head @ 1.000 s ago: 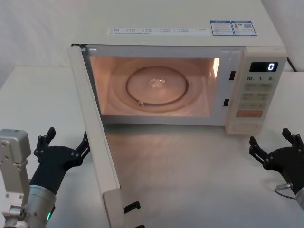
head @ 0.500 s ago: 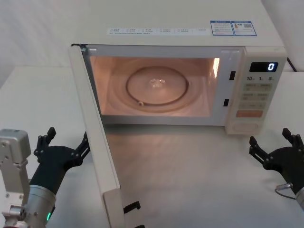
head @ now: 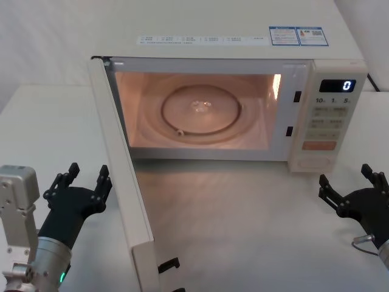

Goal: Press the button to open the microwave door with one hand; close the microwave door with the other hand.

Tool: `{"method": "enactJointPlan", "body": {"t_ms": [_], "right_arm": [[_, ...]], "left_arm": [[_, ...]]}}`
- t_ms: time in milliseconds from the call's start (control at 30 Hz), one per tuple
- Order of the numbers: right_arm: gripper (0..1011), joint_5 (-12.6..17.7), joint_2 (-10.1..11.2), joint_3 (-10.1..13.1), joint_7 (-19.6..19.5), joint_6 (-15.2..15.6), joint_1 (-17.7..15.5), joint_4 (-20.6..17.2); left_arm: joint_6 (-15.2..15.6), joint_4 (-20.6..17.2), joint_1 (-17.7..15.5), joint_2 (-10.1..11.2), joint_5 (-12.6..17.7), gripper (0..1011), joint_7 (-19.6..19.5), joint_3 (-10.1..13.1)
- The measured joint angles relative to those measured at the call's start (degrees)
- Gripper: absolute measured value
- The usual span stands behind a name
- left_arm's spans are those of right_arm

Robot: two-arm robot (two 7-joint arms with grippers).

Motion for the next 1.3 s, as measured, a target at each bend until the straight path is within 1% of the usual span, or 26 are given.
{"method": "enactJointPlan", "body": {"t_ms": [33, 67, 100, 133, 267, 300, 367, 400, 500, 533, 633, 667, 1067, 1167, 1300], "right_arm": [[1002, 0.00, 0.00, 0.00, 0.00, 0.00, 0.00, 0.00], [1002, 0.00, 0.00, 0.00, 0.00, 0.00, 0.00, 0.00], [1002, 0.00, 0.00, 0.00, 0.00, 0.00, 0.00, 0.00], [1002, 0.00, 0.00, 0.00, 0.00, 0.00, 0.00, 0.00], [1002, 0.00, 0.00, 0.00, 0.00, 0.00, 0.00, 0.00], [1002, 0.00, 0.00, 0.00, 0.00, 0.00, 0.00, 0.00], [1002, 0.00, 0.00, 0.00, 0.00, 0.00, 0.00, 0.00], [1002, 0.00, 0.00, 0.00, 0.00, 0.00, 0.00, 0.00], [1002, 0.00, 0.00, 0.00, 0.00, 0.00, 0.00, 0.00], [1002, 0.00, 0.00, 0.00, 0.00, 0.00, 0.00, 0.00], [1002, 0.00, 0.00, 0.00, 0.00, 0.00, 0.00, 0.00], [1002, 0.00, 0.00, 0.00, 0.00, 0.00, 0.00, 0.00], [1002, 0.00, 0.00, 0.00, 0.00, 0.00, 0.00, 0.00], [1002, 0.00, 0.00, 0.00, 0.00, 0.00, 0.00, 0.00], [1002, 0.00, 0.00, 0.00, 0.00, 0.00, 0.00, 0.00]], "left_arm": [[0.00, 0.00, 0.00, 0.00, 0.00, 621, 0.00, 0.00], [0.00, 0.00, 0.00, 0.00, 0.00, 573, 0.00, 0.00], [0.00, 0.00, 0.00, 0.00, 0.00, 561, 0.00, 0.00], [0.00, 0.00, 0.00, 0.00, 0.00, 513, 0.00, 0.00], [0.00, 0.00, 0.00, 0.00, 0.00, 385, 0.00, 0.00], [0.00, 0.00, 0.00, 0.00, 0.00, 324, 0.00, 0.00], [0.00, 0.00, 0.00, 0.00, 0.00, 283, 0.00, 0.00], [0.00, 0.00, 0.00, 0.00, 0.00, 222, 0.00, 0.00], [0.00, 0.00, 0.00, 0.00, 0.00, 162, 0.00, 0.00], [0.00, 0.00, 0.00, 0.00, 0.00, 106, 0.00, 0.00], [0.00, 0.00, 0.00, 0.00, 0.00, 50, 0.00, 0.00], [0.00, 0.00, 0.00, 0.00, 0.00, 1, 0.00, 0.00], [0.06, -0.03, 0.00, -0.01, 0.09, 0, -0.15, -0.06], [0.49, -0.51, -0.07, 0.13, 0.19, 0, -1.23, -0.41], [1.23, -1.06, -0.14, 0.19, -1.02, 0, -3.43, -1.51]]}}
